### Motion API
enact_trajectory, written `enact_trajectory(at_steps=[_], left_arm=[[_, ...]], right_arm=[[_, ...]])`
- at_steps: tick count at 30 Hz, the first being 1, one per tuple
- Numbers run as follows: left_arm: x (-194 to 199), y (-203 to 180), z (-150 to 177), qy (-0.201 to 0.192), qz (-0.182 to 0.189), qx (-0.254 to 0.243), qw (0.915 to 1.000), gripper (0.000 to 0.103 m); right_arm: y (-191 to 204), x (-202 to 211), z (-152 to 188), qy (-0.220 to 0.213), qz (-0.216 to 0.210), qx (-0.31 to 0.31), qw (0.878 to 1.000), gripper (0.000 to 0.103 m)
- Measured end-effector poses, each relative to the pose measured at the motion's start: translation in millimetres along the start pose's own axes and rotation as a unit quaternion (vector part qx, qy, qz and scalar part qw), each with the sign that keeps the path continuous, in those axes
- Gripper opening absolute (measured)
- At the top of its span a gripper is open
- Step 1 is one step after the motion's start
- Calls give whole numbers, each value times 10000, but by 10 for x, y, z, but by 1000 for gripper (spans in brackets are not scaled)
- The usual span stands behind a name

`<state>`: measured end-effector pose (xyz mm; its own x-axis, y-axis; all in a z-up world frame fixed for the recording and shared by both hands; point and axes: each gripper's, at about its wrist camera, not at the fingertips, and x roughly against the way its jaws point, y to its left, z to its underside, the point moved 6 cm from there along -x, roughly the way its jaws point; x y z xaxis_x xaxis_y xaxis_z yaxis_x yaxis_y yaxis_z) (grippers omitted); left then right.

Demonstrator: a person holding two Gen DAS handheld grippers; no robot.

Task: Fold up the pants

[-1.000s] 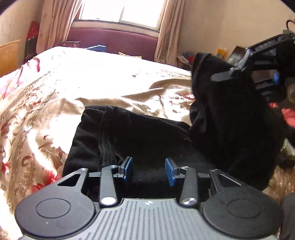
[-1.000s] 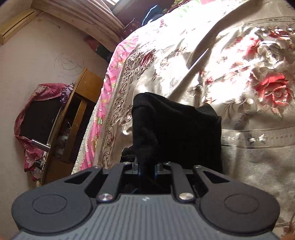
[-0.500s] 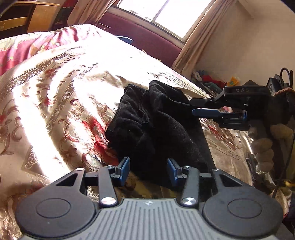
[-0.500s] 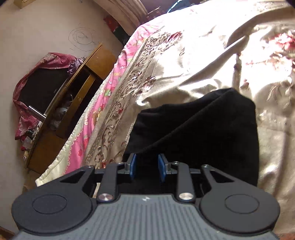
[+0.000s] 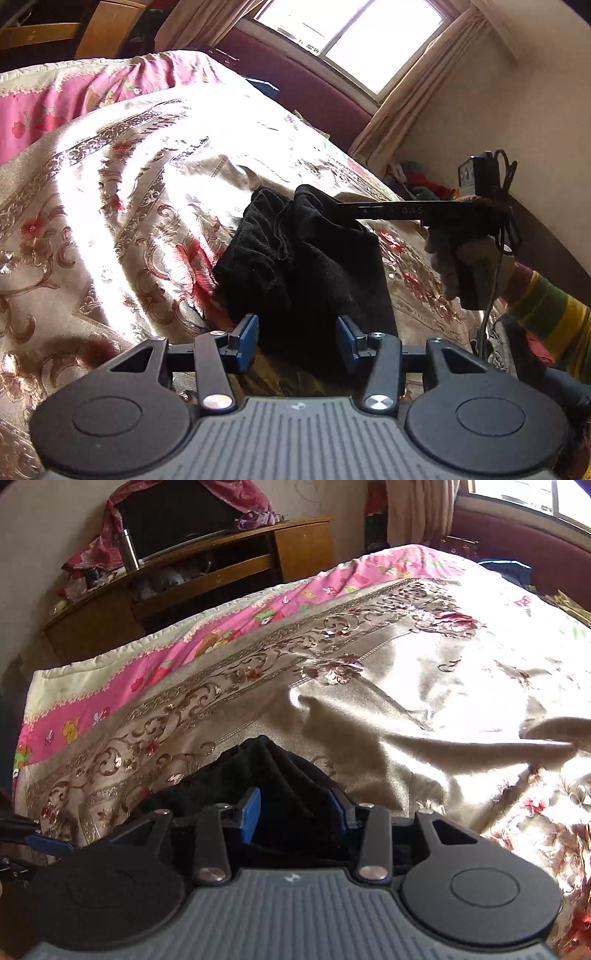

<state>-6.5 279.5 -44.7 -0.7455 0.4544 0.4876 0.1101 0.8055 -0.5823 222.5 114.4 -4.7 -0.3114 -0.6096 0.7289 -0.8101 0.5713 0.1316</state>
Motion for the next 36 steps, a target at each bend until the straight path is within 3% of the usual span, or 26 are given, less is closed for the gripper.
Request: enact_trajectory(at_steps=[3, 11, 13, 14, 16, 21, 28, 31, 33, 36], left_arm=[[-147, -213, 63, 199, 225, -315, 9990, 63], [-630, -384, 226, 337, 75, -780, 9964, 63], [-693, -415, 211, 256, 15, -923, 9954, 62], [-716, -423, 188, 220, -38, -982, 9949, 62], [-706, -429, 155, 133, -133, -1078, 9940, 60], [-700, -363, 127, -18, 39, -817, 9966, 51], [-719, -343, 159, 13, 49, -736, 9973, 50], [-773, -339, 172, 91, 52, -746, 9972, 53], [-827, -342, 176, 113, 19, -768, 9970, 53], [-834, -389, 172, 70, 1, -911, 9958, 40]], right_arm=[[35, -99, -31, 184, -188, 234, 9994, 45], [192, -6, -73, 140, -52, 1081, 9940, 44], [181, -154, -37, 431, 46, 1152, 9924, 41], [160, -218, -18, 598, 57, 1122, 9919, 33], [152, -182, -39, 589, 142, 1168, 9913, 30], [225, 115, -77, 327, 190, 1339, 9903, 30], [200, -178, -17, 738, 176, 1420, 9870, 30], [174, -287, -3, 929, 210, 1572, 9830, 25], [194, -306, 14, 989, 314, 1592, 9818, 5], [244, -172, -43, 855, 556, 1654, 9809, 4]])
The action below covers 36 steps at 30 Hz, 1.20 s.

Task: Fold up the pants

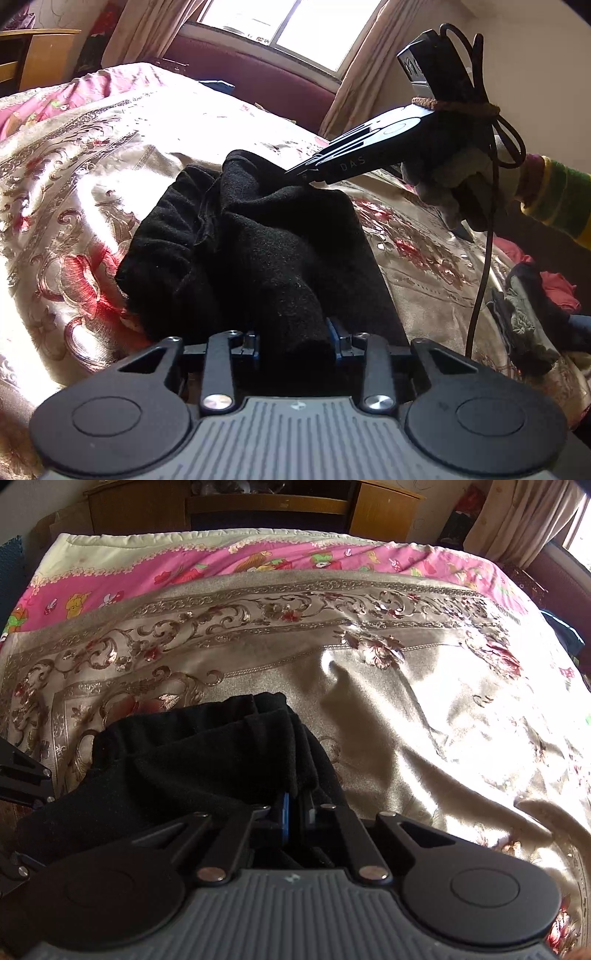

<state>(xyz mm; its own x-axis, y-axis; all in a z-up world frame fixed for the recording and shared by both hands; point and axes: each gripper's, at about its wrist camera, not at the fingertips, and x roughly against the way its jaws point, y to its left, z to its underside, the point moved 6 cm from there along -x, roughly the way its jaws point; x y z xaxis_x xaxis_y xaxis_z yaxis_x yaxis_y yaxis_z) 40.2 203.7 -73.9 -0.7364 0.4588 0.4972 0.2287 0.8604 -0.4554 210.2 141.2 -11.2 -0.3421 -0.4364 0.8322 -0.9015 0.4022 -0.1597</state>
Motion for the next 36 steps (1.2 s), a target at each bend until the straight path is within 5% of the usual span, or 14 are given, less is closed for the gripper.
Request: enact_trajectory(at_steps=[4, 8, 10, 13, 19, 21, 27, 28, 29, 30, 31, 36], left_arm=[[7, -8, -44, -20, -96, -254, 9996, 29], [-41, 98, -58, 49, -233, -220, 9995, 29], [-25, 132, -25, 93, -227, -134, 9996, 28], [-3, 225, 63, 192, -174, 269, 9993, 29], [74, 247, 23, 84, 86, 805, 9967, 35], [75, 228, 14, 51, 93, 857, 9963, 42], [13, 153, -20, -37, 153, 856, 9962, 59], [-11, 156, -26, -52, 103, 833, 9965, 59], [-36, 168, -36, -75, 41, 860, 9963, 57], [-57, 178, -58, -94, -1, 897, 9959, 52], [-57, 182, -86, -111, -11, 914, 9957, 33], [358, -22, -394, -620, 482, 684, 9946, 28]], right_arm=[[-350, 7, -20, -220, -72, -1139, 9932, 3], [-428, -255, 80, -210, -8, -1378, 9902, 2], [-705, -343, 238, -164, 47, -2268, 9738, 1], [-937, -158, 319, -468, 178, -2793, 9589, 0], [-629, 220, 77, -775, -508, -2010, 9752, 14], [-562, 145, 53, -641, -703, -1932, 9765, 35], [-316, -336, -22, -244, -886, -1347, 9866, 44], [-315, -396, -28, -290, -839, -1392, 9863, 44], [-320, -452, -31, -244, -825, -1549, 9842, 33], [-319, -457, -29, -182, -884, -1731, 9808, 6], [-309, -386, -28, -202, -880, -1884, 9779, 5], [-243, 609, -67, -1143, -661, -2005, 9708, 4]])
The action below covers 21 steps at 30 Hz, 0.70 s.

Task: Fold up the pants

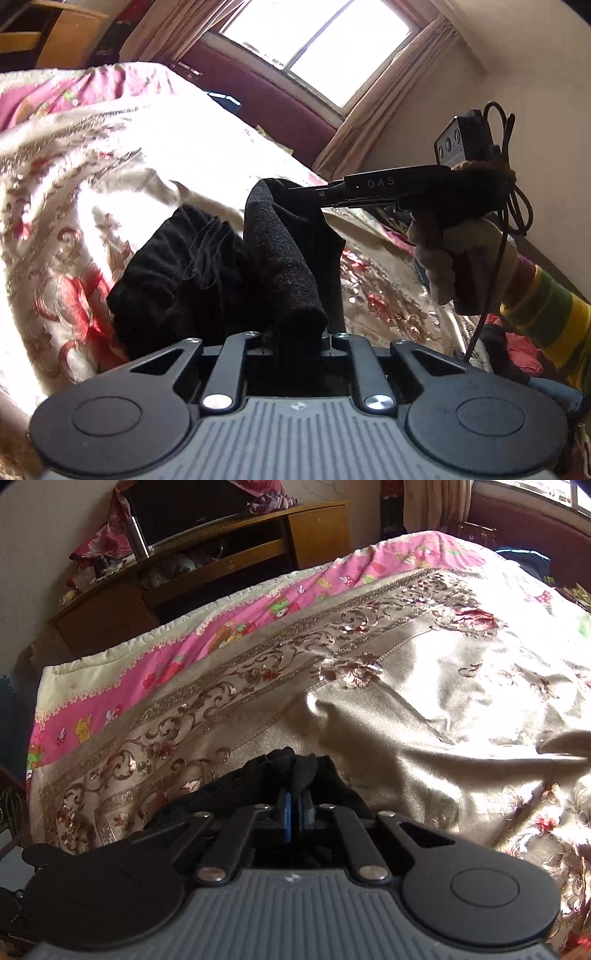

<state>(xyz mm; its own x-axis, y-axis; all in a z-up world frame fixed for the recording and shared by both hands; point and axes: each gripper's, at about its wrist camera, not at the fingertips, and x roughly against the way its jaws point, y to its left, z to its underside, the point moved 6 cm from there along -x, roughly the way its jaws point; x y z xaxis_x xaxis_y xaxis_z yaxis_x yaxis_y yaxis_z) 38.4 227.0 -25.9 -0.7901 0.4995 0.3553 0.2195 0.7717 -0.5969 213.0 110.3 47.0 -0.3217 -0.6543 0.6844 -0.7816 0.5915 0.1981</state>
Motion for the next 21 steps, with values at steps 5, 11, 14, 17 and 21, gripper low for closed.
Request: enact_trajectory(at_steps=[5, 11, 14, 17, 21], left_arm=[[55, 210, -217, -335, 21, 237, 9992, 27], [60, 415, -69, -209, -582, 238, 9978, 26], [-5, 598, -103, -224, -667, 374, 9968, 26], [-64, 789, -54, -200, -785, 531, 9953, 26], [-116, 888, 36, -73, -945, 575, 9938, 30]], right_arm=[[-298, 58, -92, -383, 368, -573, 9969, 3], [-72, -529, -148, -268, 205, -176, 9993, 3], [-257, -753, -150, -183, 153, -500, 9985, 3], [-303, -942, -97, -113, 207, -353, 9991, 3], [-408, -1300, 101, 209, 362, -540, 9977, 12]])
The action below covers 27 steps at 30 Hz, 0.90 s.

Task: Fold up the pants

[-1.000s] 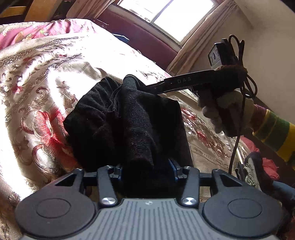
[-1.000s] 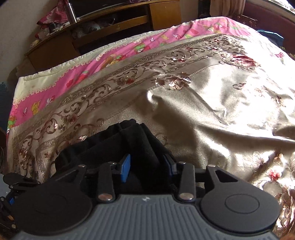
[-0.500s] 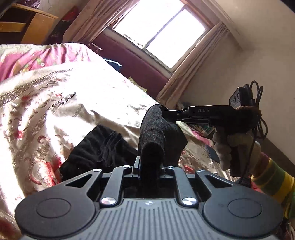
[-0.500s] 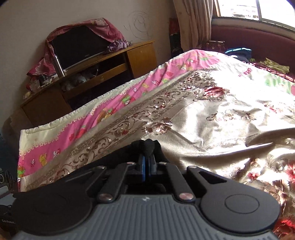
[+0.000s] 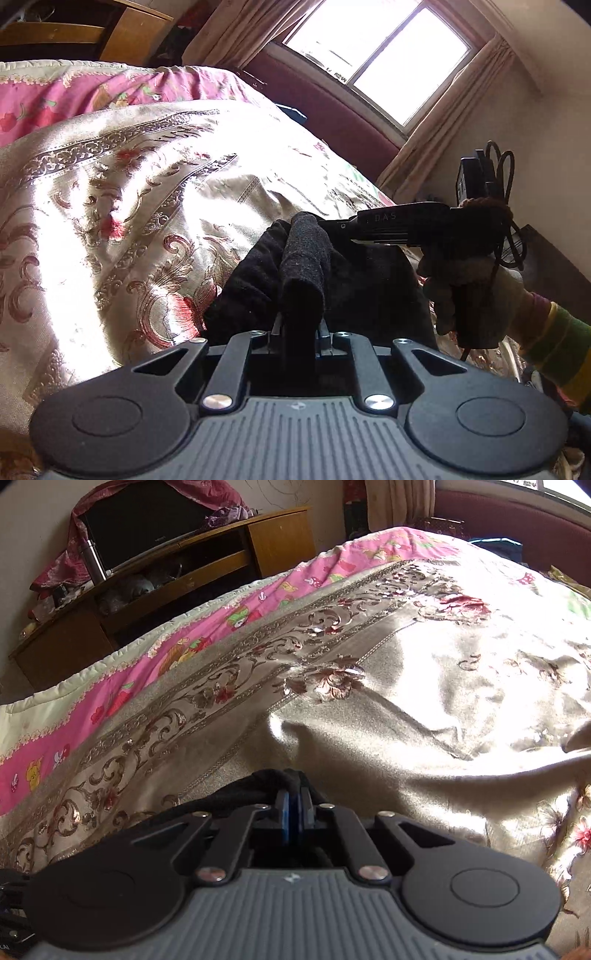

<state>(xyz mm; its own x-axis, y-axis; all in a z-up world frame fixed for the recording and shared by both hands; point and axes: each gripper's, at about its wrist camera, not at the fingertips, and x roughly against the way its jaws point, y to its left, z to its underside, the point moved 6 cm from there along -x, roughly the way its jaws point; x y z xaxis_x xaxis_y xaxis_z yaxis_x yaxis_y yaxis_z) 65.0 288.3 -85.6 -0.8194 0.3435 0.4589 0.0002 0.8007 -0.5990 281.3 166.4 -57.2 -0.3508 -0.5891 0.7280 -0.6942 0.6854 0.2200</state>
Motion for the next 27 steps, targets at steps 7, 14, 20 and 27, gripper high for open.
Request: enact_trajectory(at_steps=[7, 14, 20, 27], left_arm=[[101, -81, 34, 135, -69, -206, 9997, 35], [109, -127, 39, 134, -211, -281, 9993, 36], [58, -187, 60, 265, -446, -541, 9972, 38], [36, -169, 48, 300, -473, -424, 9975, 38]], right_arm=[[-392, 962, -125, -1366, -467, -1012, 9843, 20], [-513, 1265, 659, -901, 122, -811, 9925, 30], [-527, 1297, 765, -670, 90, -587, 9960, 30], [-388, 983, 232, -288, -396, 114, 9987, 30]])
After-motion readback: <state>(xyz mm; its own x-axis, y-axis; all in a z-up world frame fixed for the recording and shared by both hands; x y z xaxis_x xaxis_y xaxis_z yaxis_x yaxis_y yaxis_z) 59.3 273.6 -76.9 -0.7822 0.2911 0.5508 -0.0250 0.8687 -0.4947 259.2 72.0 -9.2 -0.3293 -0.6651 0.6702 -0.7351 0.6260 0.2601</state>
